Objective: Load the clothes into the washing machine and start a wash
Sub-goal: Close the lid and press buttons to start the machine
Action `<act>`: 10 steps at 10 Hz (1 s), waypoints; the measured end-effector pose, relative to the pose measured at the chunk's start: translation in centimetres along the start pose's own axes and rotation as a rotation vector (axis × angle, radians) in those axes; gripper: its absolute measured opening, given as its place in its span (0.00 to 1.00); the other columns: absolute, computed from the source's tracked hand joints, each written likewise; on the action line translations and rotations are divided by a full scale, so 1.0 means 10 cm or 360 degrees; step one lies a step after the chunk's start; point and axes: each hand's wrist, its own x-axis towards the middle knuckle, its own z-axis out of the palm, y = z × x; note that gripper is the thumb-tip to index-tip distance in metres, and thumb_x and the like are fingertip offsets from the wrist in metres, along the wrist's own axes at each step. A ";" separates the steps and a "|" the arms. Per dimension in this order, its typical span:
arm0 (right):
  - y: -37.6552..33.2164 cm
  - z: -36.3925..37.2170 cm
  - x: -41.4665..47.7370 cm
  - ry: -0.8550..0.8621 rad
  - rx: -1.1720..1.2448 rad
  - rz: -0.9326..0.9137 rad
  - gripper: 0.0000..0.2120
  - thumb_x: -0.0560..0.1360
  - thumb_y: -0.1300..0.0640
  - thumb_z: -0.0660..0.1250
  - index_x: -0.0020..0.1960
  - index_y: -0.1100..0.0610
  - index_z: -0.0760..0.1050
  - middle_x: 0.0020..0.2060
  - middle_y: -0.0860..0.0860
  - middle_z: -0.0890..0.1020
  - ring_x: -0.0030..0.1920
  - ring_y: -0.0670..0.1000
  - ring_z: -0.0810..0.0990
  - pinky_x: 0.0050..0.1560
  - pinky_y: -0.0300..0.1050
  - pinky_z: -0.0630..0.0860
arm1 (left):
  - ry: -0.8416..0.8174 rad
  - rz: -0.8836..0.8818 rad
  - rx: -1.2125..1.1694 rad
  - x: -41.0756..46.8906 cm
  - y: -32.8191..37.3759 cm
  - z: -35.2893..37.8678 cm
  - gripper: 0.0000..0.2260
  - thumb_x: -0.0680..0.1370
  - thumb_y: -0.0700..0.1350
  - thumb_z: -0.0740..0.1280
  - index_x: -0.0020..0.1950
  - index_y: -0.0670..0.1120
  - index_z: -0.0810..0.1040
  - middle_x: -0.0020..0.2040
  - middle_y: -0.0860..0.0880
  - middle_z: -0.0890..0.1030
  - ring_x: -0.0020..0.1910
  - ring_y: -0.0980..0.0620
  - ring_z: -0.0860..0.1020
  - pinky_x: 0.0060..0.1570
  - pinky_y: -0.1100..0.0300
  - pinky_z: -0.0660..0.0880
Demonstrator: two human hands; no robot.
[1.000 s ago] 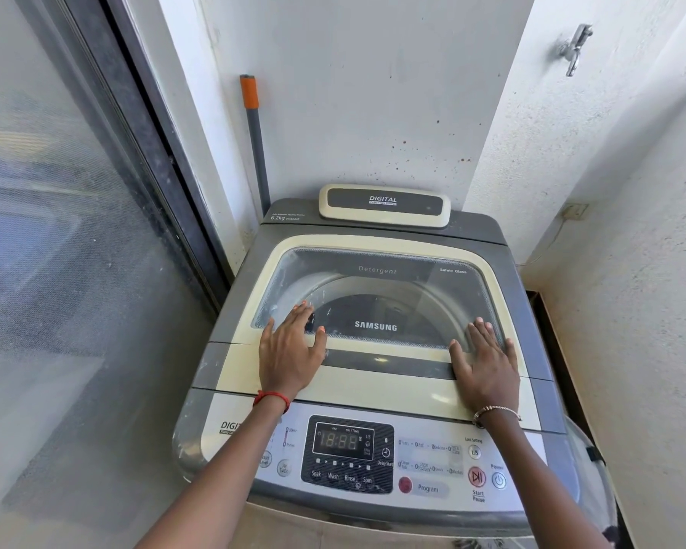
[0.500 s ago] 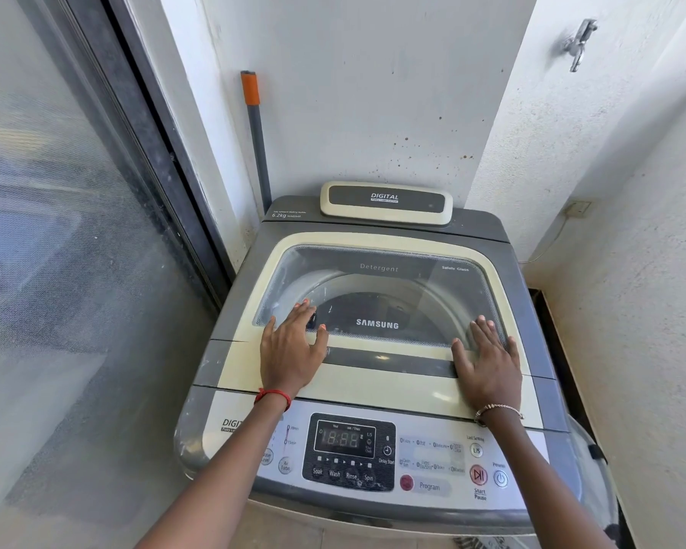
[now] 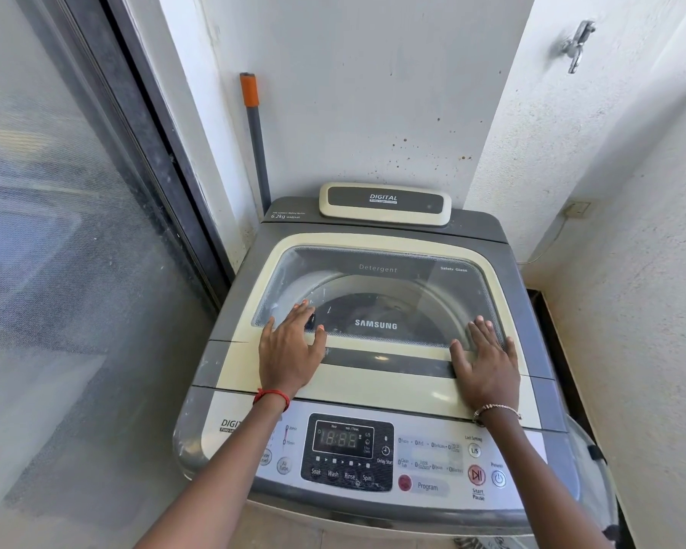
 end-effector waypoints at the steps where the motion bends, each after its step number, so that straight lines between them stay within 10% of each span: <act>1: 0.00 0.00 0.00 -0.0004 -0.0004 -0.0007 0.32 0.71 0.43 0.49 0.69 0.59 0.67 0.72 0.53 0.65 0.74 0.49 0.58 0.75 0.48 0.45 | -0.0001 -0.0002 0.0000 0.00 0.00 0.00 0.24 0.73 0.54 0.54 0.65 0.45 0.75 0.69 0.50 0.72 0.68 0.51 0.70 0.73 0.50 0.55; 10: 0.01 0.01 0.00 0.0008 -0.0010 -0.0008 0.32 0.71 0.44 0.49 0.69 0.59 0.67 0.72 0.53 0.66 0.74 0.49 0.59 0.76 0.49 0.47 | -0.0003 -0.0003 -0.0022 0.01 -0.03 0.02 0.25 0.73 0.54 0.54 0.66 0.46 0.75 0.70 0.50 0.71 0.69 0.53 0.69 0.73 0.49 0.55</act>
